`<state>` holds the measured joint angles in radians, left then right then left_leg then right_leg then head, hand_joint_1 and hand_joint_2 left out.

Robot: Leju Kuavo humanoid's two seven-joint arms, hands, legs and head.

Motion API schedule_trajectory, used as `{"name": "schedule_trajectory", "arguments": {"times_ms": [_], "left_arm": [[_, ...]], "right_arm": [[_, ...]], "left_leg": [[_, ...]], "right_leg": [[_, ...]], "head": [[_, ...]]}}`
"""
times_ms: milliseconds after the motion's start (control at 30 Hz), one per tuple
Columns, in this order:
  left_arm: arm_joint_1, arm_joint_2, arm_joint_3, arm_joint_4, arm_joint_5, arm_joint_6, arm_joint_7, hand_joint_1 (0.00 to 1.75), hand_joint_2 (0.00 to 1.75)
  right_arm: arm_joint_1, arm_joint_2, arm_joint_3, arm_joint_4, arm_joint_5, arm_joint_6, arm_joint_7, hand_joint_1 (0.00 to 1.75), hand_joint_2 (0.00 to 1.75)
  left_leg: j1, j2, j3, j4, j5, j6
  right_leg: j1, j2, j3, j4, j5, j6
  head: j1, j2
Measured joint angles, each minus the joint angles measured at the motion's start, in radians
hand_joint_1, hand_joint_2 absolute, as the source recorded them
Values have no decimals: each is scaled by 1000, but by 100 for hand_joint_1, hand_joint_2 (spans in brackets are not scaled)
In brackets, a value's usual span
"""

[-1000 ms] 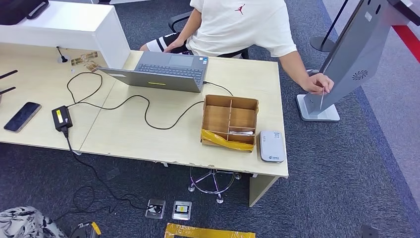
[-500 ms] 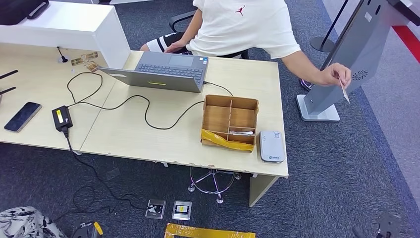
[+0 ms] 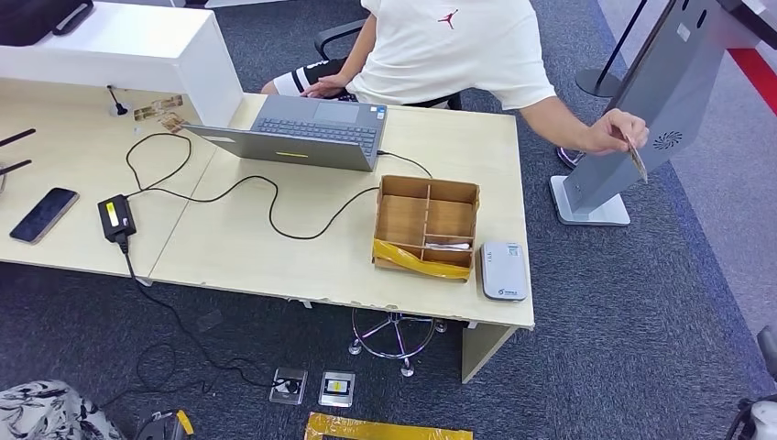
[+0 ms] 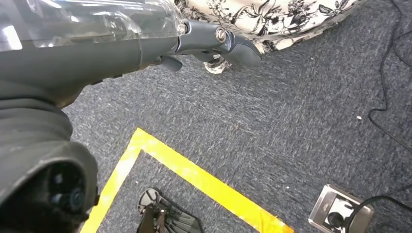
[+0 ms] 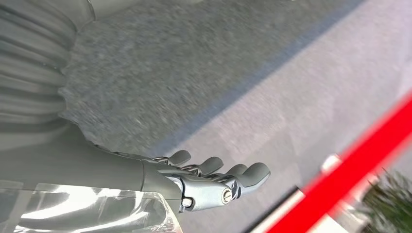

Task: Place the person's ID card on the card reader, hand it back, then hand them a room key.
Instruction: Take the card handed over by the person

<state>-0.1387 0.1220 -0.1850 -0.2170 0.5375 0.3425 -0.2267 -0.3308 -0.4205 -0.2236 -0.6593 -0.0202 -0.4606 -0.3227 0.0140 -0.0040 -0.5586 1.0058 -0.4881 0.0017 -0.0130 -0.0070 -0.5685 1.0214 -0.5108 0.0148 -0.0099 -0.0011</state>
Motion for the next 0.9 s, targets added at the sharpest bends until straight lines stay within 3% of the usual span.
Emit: {"name": "schedule_trajectory", "arguments": {"times_ms": [200,333,467,633,900], "left_arm": [[1,-1,0,1,0,0,-25,0,0],[1,-1,0,2,-1,2,-31,0,175],[-2,-2,-2,3,-13,4,-32,0,175],[-25,-8,-7,4,-35,7,-32,0,175],[-45,-14,-18,4,-46,2,-27,0,175]], "right_arm": [[-17,-20,-36,-395,200,42,193,0,175],[-44,-22,-37,-628,276,57,248,0,175],[-71,-20,-20,-784,376,109,223,0,175],[-170,-2,77,-943,553,210,243,0,175],[-314,39,264,-961,622,436,263,0,175]], "left_leg": [[0,-2,0,0,1,0],[0,-3,1,0,1,0],[0,-3,0,0,2,0],[0,-4,1,0,3,-1],[0,-4,0,0,3,-1]], "right_leg": [[-1,-3,0,0,0,0],[0,-3,1,0,0,0],[-1,-3,1,0,0,0],[0,-3,2,1,1,0],[0,-4,1,1,1,0]], "head": [[0,0],[0,0],[0,0],[0,0],[0,0]]}}
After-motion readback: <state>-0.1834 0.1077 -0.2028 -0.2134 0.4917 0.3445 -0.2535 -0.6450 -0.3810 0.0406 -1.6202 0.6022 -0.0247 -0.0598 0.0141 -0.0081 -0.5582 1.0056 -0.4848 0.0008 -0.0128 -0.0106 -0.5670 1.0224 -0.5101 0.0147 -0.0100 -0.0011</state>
